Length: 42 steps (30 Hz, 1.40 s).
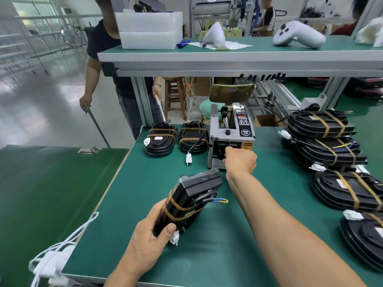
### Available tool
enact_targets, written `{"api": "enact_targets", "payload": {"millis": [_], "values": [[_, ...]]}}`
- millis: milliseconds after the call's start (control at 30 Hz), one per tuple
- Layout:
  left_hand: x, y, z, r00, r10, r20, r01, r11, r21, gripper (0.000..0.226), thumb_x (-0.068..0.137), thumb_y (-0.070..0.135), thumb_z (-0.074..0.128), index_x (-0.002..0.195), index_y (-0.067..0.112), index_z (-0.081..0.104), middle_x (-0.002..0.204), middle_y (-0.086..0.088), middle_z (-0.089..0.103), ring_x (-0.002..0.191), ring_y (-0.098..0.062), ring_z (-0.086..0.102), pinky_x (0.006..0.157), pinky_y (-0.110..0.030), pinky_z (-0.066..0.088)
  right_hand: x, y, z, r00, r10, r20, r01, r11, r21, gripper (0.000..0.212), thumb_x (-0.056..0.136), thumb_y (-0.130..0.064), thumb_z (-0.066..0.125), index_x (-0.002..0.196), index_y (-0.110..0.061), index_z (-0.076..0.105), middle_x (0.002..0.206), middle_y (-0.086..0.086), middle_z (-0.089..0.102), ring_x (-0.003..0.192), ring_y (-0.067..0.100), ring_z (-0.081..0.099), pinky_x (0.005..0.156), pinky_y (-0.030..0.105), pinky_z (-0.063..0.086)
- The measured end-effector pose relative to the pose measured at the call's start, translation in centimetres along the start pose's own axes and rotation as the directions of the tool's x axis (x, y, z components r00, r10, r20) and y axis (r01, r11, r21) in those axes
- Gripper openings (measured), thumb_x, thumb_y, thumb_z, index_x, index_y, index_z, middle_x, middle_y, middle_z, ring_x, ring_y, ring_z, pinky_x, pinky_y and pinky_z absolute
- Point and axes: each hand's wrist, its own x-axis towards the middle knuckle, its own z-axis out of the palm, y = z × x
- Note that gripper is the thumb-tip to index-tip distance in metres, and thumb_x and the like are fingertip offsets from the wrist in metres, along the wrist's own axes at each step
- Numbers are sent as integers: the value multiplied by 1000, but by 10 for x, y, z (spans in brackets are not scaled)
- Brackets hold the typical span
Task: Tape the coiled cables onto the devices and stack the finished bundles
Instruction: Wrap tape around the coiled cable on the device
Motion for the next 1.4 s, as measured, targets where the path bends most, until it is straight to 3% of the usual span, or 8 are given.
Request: {"api": "enact_targets", "payload": {"millis": [167,267,433,567,733,833,1033,1400], "values": [[0,-3,0,1000,16,20,-16,1000,0,66,100,70,62,156,38,48,94,-3,78,86,-20,75,88,-17,55,-15,29,-19,969,39,244,-1,988,-155,18,71,-10,68,53,-9,67,46,-1,62,43,17,53,51,23,41],[0,-4,-1,1000,12,16,-12,1000,19,66,98,72,62,155,41,49,111,1,79,100,-20,75,94,-20,54,-20,47,-45,912,-7,411,82,983,-164,18,79,-6,71,62,-2,72,51,-3,60,43,11,47,53,23,40],[-1,-3,-1,1000,-3,19,3,1000,9,64,100,69,63,154,38,51,107,3,80,100,-23,75,94,-19,54,-47,29,-87,847,-177,501,131,983,126,20,91,-17,76,71,-20,75,70,-5,67,72,13,62,71,25,46],[-1,-2,-1,1000,-9,10,8,1000,28,63,98,71,63,152,41,52,117,4,79,108,-22,73,98,-22,54,-87,4,-108,759,-228,610,42,952,303,4,78,-34,79,74,-33,78,96,-3,77,101,12,71,88,32,51],[-1,0,-1,1000,-14,-2,14,998,60,61,97,73,62,151,47,51,127,7,77,116,-17,73,102,-27,54,-113,3,-108,740,-287,608,150,952,266,18,89,-13,80,72,-19,79,114,-9,78,100,1,73,103,32,49],[-1,3,-1,1000,-10,-1,10,998,56,59,97,73,62,150,49,51,133,10,75,122,-14,71,104,-23,52,-115,4,-105,745,-273,608,142,956,256,14,88,-7,79,74,-12,79,122,-4,74,103,-2,72,99,25,48],[0,2,-1,1000,-18,5,17,999,50,61,97,74,62,151,49,51,133,9,74,122,-16,71,105,-25,52,-117,5,-100,738,-279,614,163,957,239,16,86,-5,79,71,-7,79,91,-18,79,119,-11,61,81,3,43],[-1,-8,-1,1000,-20,14,19,998,52,64,98,72,63,154,44,50,132,5,75,122,-20,71,106,-33,53,-114,8,-98,757,-276,592,191,960,203,20,84,-4,80,66,-12,80,100,-8,79,114,-14,62,86,13,42]]}}
